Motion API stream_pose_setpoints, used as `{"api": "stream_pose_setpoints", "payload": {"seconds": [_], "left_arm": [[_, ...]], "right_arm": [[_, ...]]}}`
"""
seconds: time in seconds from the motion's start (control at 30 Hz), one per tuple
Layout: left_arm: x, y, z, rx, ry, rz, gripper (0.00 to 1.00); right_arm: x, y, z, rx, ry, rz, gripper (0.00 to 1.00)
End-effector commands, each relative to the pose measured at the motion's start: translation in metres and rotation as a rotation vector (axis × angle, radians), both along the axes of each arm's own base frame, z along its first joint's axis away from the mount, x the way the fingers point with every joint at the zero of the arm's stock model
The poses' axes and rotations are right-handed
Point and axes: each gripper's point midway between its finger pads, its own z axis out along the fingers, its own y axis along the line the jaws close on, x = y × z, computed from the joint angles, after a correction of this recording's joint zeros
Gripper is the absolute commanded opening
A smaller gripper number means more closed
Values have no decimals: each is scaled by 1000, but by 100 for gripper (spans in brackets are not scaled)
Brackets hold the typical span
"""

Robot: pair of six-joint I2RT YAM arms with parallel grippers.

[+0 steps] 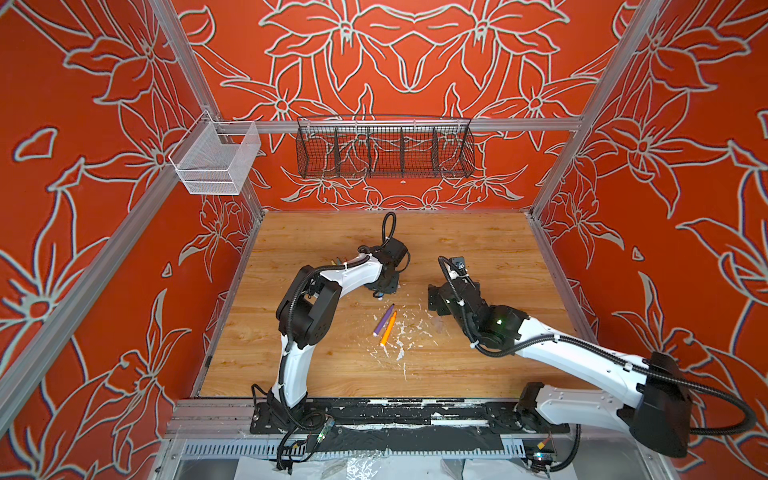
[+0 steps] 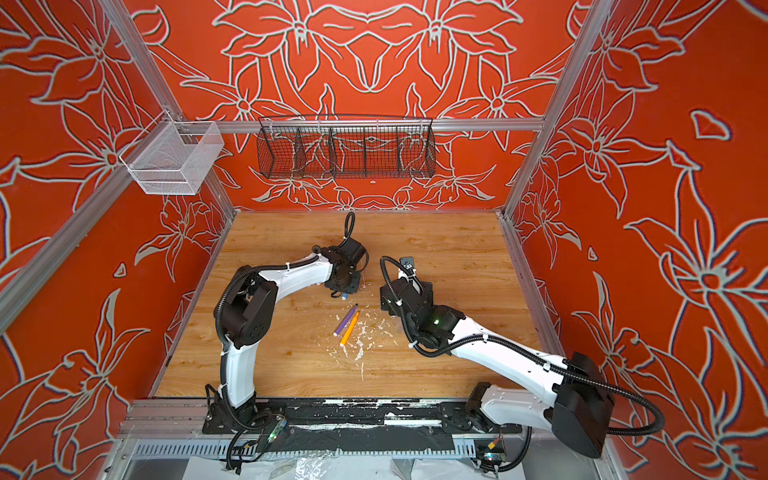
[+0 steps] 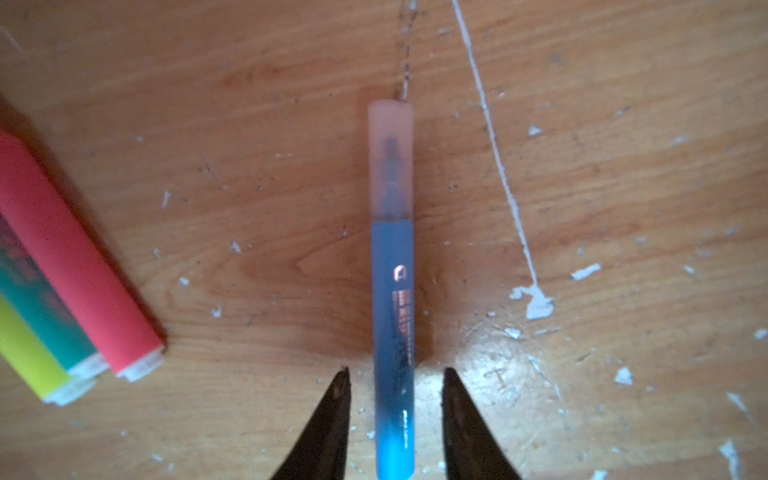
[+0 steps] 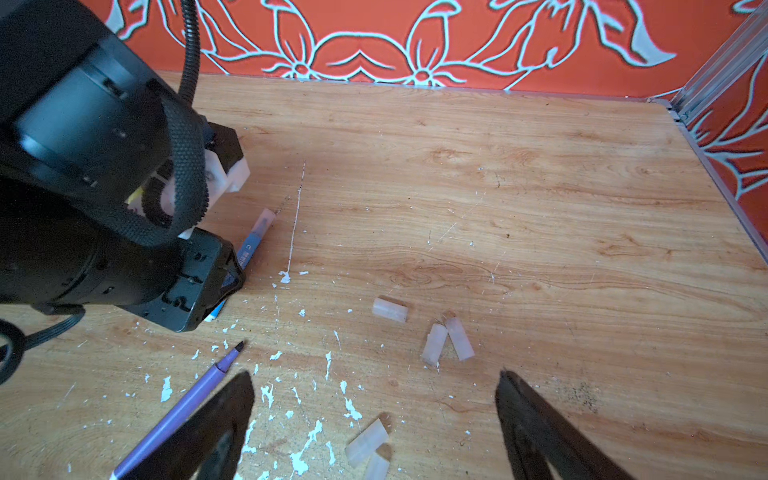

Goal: Insert the pens into the pen caps
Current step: 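Lower the capped blue marker and release it on the table with the left gripper, then move the left gripper down over the orange marker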

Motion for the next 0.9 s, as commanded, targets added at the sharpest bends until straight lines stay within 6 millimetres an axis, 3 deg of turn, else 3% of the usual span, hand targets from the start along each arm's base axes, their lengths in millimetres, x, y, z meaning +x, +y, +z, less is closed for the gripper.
{"api": "stream_pose_setpoints", "payload": {"seconds": [0.0, 0.17, 0.3, 0.47, 0.6, 0.87], "left_arm": [[-3, 15, 55, -30, -157, 34, 50], [-44, 47, 108, -103, -348, 85, 56], [-84, 41, 120, -202, -474, -11, 58], [-125, 10, 89, -334, -382, -189, 41], [-149, 2, 51, -311, -244, -252, 39], [-140, -21, 8, -154, -10, -299, 32]], "right_arm": [[2, -6, 15, 20, -30, -27, 92], [-1, -11, 21, 33, -49, -29, 93], [-3, -14, 23, 39, -62, -31, 92], [-3, -15, 18, 43, -63, -39, 93], [-1, -10, 13, 41, -41, -27, 92], [2, 0, 5, 37, -2, -9, 91]]}}
